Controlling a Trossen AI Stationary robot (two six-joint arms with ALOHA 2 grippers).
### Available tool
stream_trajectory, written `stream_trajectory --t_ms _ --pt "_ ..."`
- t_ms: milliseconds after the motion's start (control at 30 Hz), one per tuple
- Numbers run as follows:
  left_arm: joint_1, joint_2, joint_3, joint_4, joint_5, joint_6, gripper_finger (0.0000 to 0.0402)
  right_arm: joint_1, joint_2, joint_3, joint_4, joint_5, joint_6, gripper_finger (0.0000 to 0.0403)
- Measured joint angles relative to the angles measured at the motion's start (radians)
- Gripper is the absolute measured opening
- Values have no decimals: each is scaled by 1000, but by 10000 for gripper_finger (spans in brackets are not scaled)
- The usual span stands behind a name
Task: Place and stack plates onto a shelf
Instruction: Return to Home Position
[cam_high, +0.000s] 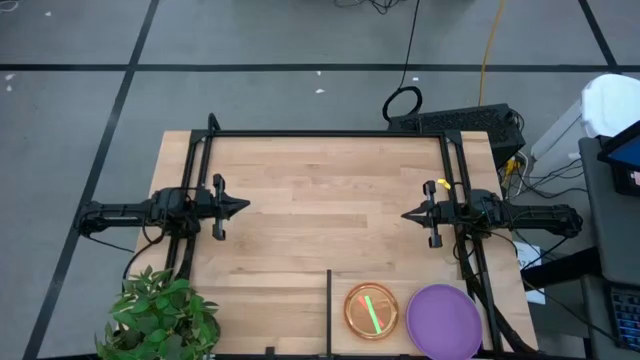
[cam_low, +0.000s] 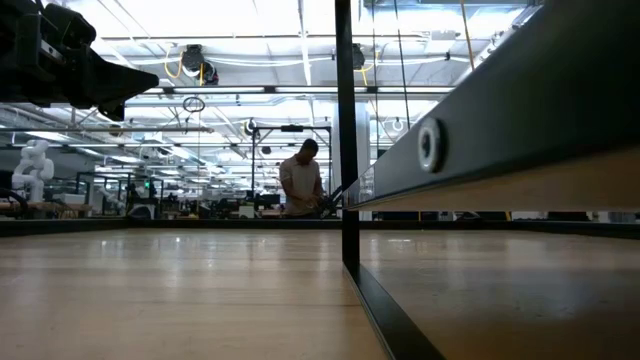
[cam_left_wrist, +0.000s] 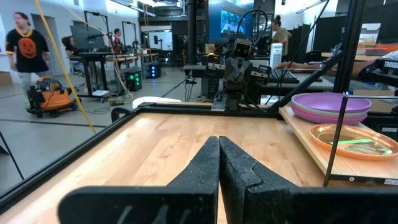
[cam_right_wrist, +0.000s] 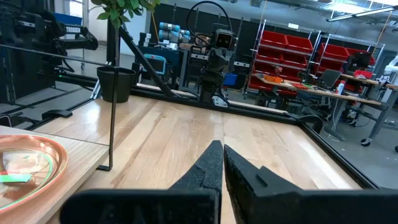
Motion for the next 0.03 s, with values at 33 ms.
stream_trajectory --t_ms 33 --pt "0 0 0 0 0 0 1 0 0 0 0 0 0 0"
